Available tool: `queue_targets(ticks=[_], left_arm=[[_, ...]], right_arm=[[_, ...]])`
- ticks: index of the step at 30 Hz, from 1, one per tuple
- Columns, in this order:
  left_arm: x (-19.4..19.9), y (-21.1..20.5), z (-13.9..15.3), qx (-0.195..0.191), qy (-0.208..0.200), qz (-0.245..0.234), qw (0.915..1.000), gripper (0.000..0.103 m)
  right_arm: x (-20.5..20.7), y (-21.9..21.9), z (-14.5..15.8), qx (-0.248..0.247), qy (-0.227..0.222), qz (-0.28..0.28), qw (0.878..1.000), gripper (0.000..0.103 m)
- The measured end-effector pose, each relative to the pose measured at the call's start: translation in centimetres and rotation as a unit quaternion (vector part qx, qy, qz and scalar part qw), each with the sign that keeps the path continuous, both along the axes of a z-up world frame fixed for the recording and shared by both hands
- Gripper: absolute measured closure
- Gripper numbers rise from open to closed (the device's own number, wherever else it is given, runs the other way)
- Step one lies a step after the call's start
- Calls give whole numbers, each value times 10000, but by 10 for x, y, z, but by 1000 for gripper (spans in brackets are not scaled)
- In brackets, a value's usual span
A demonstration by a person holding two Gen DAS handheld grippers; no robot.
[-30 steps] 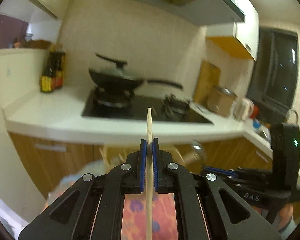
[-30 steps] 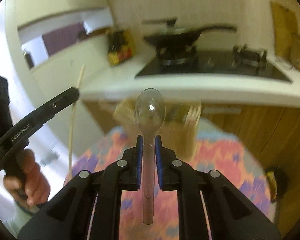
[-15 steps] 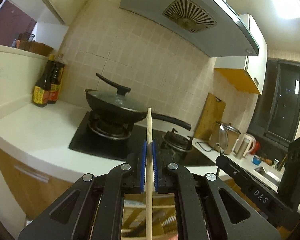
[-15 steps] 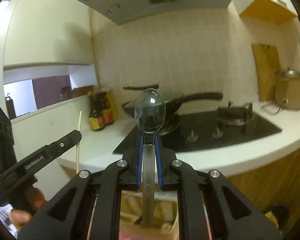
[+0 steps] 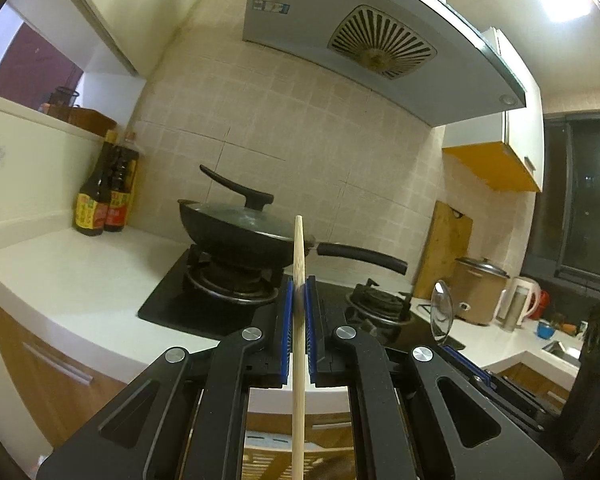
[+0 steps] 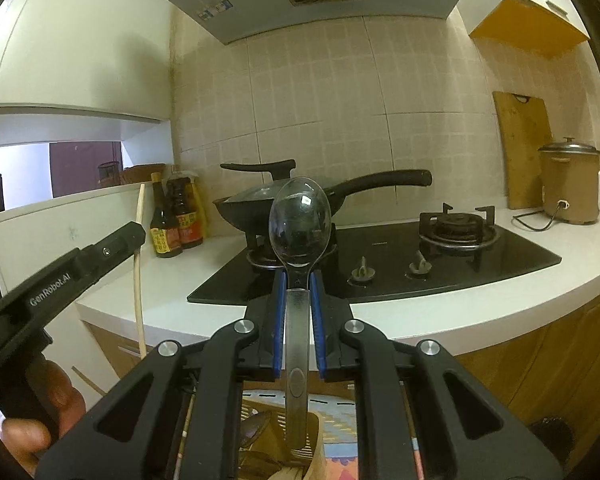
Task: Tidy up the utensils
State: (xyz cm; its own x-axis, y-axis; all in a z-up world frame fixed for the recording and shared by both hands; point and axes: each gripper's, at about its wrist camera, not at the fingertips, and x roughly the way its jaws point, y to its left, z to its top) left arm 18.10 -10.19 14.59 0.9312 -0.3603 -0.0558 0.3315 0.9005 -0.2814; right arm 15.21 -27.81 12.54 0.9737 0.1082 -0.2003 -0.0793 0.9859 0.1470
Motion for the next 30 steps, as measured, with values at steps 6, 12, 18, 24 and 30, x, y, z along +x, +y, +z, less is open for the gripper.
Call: queue_targets(ticks=[6,12,18,24,30], left_arm=[[6,-1,-14,121,-34,79,9999,99],[6,10,-24,138,293,-243,9992,98],[-16,33,-28,45,498,-447,9977,59],[-71,54,-38,245,583,-592,9962,19],[-132,68,-78,602,851,-374,9939,14]], right_arm=[[2,-2,-8,102,59,88,9999,93],[-15,-3,-11,88,165,178,9997,44],[-57,-5,-8,277,259,349,9987,44],[-116,10,-32,125,590,626,9962,38],[-170,31,-77,-253,766,494,9955,24]])
